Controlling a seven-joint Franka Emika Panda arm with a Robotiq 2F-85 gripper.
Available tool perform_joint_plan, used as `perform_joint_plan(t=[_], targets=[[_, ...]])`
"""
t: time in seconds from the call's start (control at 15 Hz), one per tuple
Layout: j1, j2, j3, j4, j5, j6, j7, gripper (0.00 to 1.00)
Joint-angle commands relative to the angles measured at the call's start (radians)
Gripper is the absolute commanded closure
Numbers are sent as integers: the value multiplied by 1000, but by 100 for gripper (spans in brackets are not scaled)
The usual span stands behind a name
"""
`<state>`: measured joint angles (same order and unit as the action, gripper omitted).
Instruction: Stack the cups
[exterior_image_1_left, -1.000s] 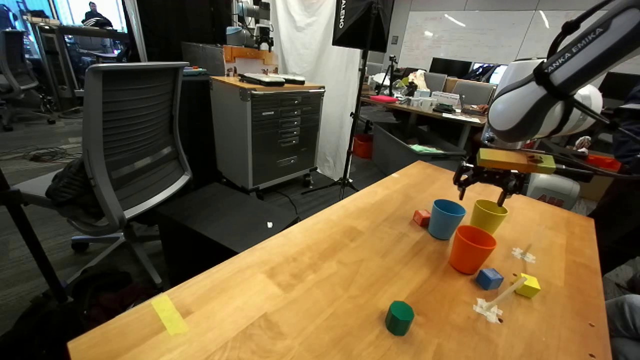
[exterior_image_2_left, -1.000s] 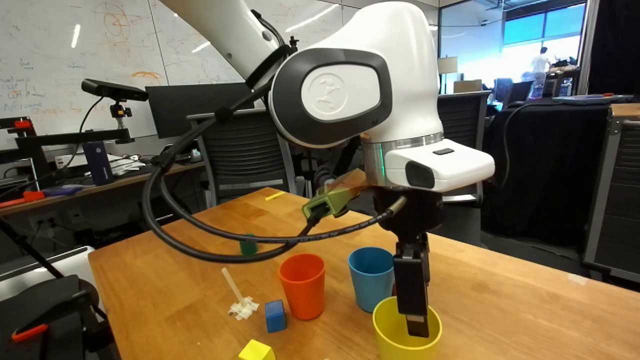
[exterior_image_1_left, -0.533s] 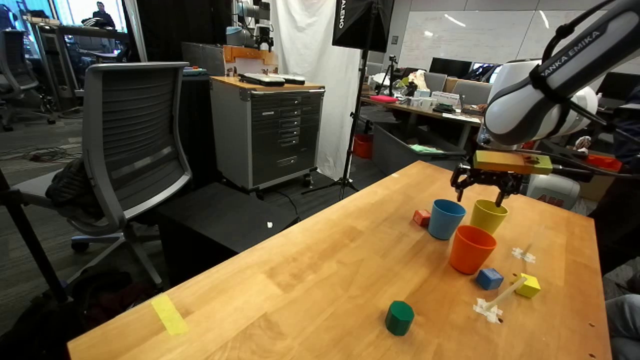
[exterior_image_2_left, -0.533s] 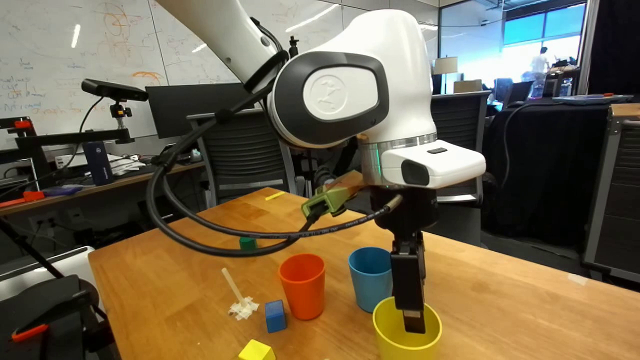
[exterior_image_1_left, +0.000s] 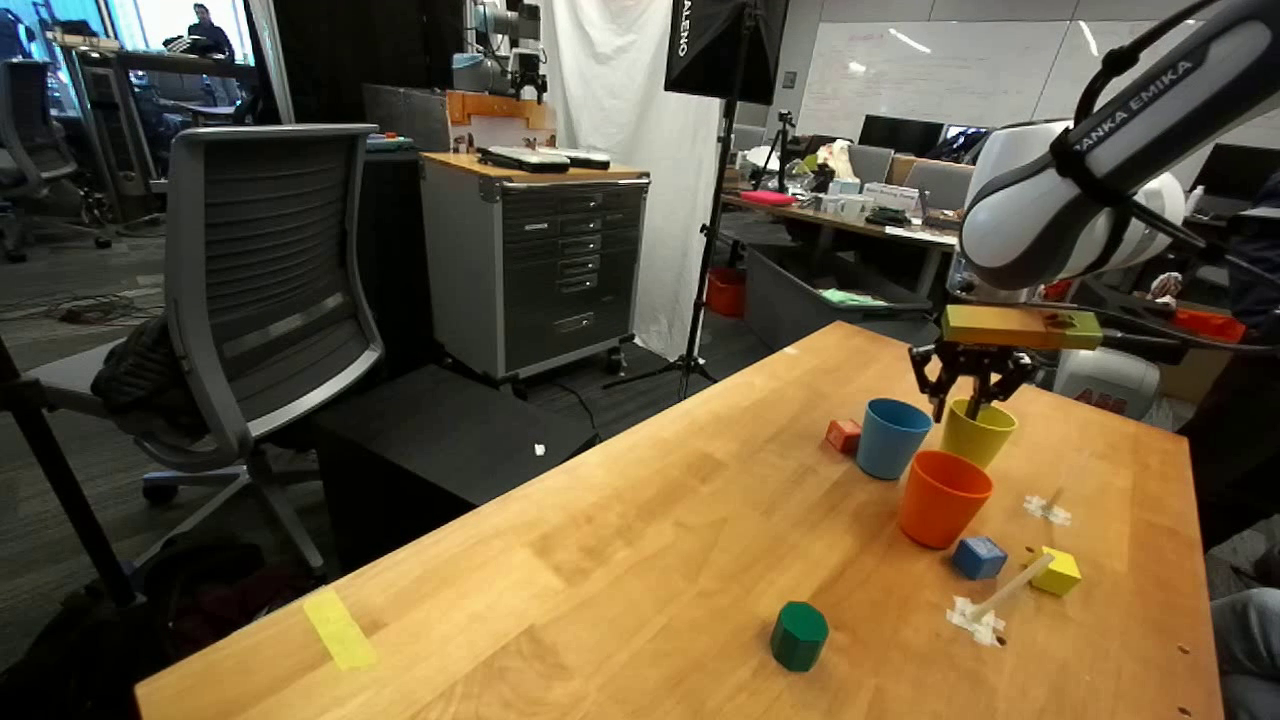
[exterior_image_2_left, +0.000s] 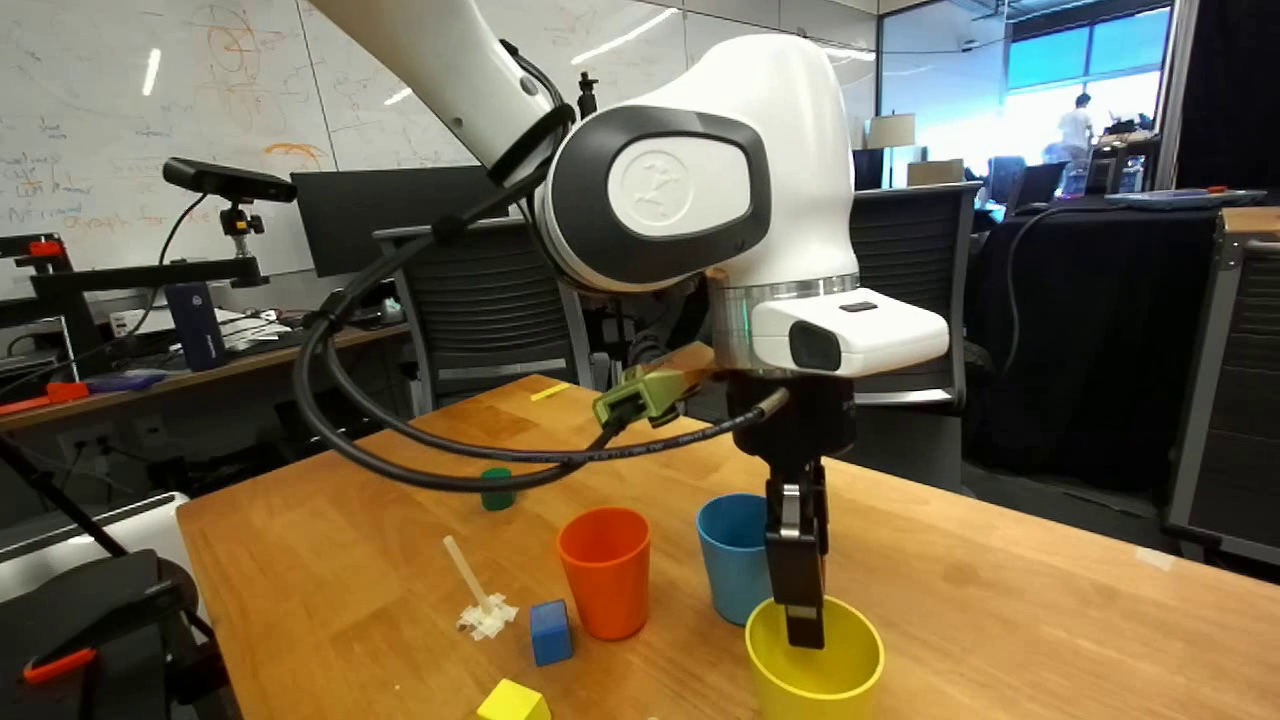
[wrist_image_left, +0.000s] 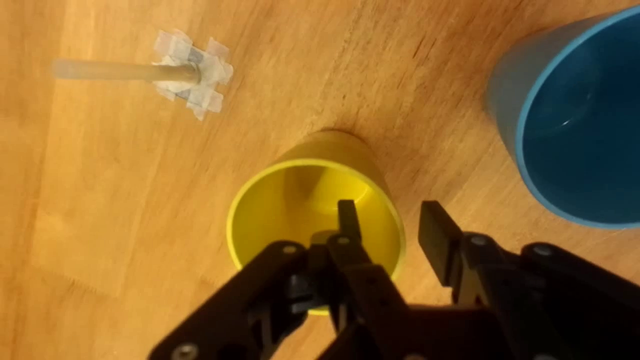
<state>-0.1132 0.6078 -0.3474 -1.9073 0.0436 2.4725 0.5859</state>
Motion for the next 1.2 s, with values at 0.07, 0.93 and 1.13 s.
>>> perform_joint_plan(t=[0.07, 0.93, 1.13], targets=[[-2, -14, 2, 32, -3, -65, 13, 98], [0, -191, -14, -56, -31, -83, 0, 99], [2, -297, -8, -94, -42, -108, -1, 99]])
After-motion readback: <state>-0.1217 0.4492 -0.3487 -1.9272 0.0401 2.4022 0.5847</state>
